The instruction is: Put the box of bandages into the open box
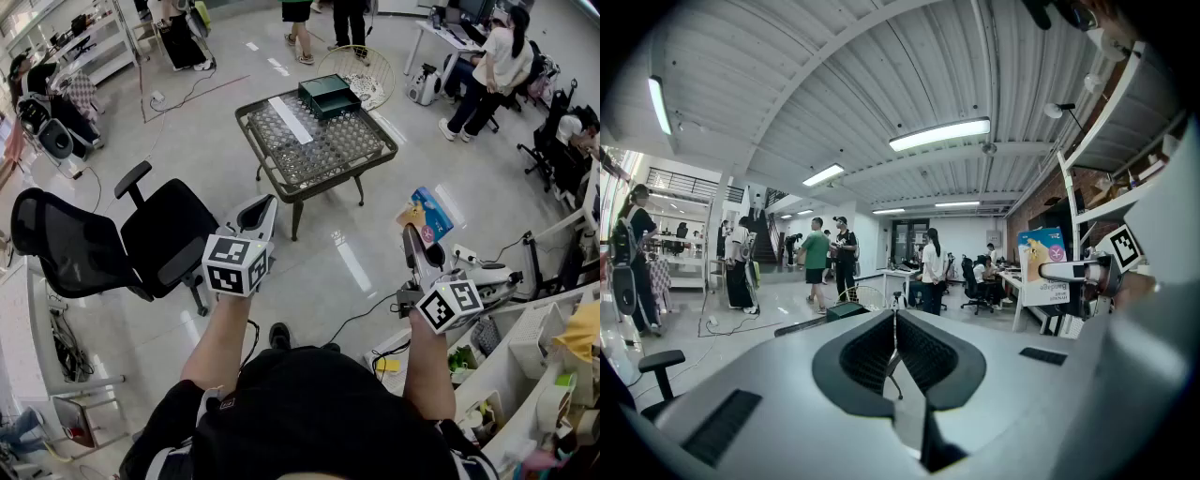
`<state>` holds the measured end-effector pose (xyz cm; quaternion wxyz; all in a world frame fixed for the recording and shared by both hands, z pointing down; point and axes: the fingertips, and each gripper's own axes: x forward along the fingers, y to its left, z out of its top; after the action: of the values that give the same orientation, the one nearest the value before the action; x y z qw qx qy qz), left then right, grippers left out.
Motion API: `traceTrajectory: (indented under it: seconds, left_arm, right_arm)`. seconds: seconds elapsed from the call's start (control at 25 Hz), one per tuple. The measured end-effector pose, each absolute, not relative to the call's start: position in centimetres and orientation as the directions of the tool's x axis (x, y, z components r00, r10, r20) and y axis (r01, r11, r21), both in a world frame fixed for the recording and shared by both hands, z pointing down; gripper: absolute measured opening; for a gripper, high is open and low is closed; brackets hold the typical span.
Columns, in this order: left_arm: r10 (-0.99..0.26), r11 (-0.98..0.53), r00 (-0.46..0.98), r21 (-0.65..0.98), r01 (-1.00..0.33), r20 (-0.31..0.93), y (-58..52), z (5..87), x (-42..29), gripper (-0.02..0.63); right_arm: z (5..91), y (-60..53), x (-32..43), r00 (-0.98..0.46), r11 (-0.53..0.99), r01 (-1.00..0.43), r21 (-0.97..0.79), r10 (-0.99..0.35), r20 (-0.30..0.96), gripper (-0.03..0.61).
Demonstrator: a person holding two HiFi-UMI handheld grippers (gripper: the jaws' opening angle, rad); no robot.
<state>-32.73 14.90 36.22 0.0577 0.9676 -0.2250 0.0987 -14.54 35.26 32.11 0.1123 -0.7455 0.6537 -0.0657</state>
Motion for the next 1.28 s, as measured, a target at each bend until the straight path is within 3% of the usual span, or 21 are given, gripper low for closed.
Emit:
traceTrajectory:
  seconds: [0.8, 1.28]
  left_arm:
    - [-0.354, -0.921, 0.899, 0.071, -0.383, 0.259, 21.0, 38.3, -27.6, 0.012]
    - [-0.34, -0.927, 0.898, 0.058, -0.37, 0.28, 19.5, 39.1, -22.1, 0.013]
  right_arm:
    - [34.1, 43.0, -10.5, 0.216, -0.165, -0.908, -0.384, -0.972, -0.093, 0.08]
    - [37.9, 42.2, -6.0, 0.211, -0.173, -0.875, -0.452, -0.977, -0.035, 0.081]
